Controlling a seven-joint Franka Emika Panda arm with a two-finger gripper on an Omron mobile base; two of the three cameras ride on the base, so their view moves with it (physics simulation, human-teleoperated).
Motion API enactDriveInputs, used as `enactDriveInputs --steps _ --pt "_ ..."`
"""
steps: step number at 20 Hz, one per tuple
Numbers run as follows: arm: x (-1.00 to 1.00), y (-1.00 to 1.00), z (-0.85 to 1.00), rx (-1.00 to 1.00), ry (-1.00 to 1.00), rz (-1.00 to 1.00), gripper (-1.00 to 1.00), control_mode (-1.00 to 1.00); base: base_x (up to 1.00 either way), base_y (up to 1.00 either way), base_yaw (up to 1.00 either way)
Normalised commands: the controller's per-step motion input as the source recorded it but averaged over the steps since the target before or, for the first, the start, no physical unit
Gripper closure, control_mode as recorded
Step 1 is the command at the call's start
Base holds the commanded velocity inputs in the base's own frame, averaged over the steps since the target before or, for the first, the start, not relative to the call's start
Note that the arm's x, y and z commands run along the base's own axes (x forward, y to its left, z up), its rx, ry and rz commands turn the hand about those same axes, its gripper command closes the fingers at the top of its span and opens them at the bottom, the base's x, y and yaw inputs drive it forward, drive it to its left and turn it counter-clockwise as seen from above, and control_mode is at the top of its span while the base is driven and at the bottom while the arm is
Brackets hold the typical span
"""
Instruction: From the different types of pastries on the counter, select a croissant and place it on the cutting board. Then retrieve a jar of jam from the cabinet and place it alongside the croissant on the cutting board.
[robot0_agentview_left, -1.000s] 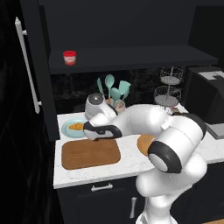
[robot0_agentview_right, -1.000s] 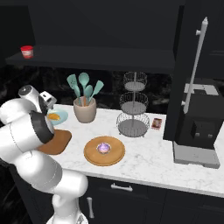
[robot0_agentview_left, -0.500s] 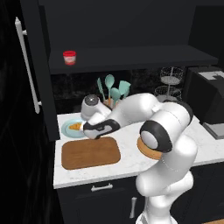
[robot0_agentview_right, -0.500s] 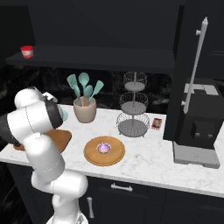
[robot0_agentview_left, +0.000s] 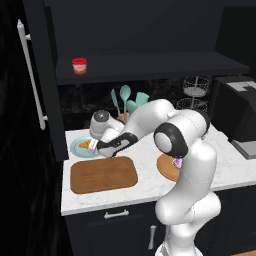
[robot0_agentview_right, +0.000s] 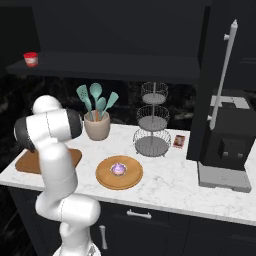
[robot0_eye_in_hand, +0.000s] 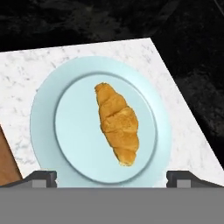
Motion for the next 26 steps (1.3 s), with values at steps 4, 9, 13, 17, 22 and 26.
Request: enactDriveInputs --steps 4,9,13,17,22,26 --pt "0.39 0.19 -0.26 0.0 0.03 0.0 -1.0 -1.0 0.0 0.0 0.0" --pt "0.37 0.15 -0.14 0.0 0.01 0.0 -1.0 -1.0 0.0 0.0 0.0" --pt "0.38 0.09 -0.06 0.0 0.06 0.0 -1.0 -1.0 0.0 0.0 0.0" --pt "0.43 0.01 -0.09 0.0 0.12 0.0 -1.0 -1.0 0.0 0.0 0.0" --pt "0.51 0.01 -0.06 0.0 0.09 0.0 -1.0 -1.0 0.0 0.0 0.0" --pt "0.51 0.09 -0.14 0.0 0.07 0.0 1.0 -1.0 0.0 0.0 0.0"
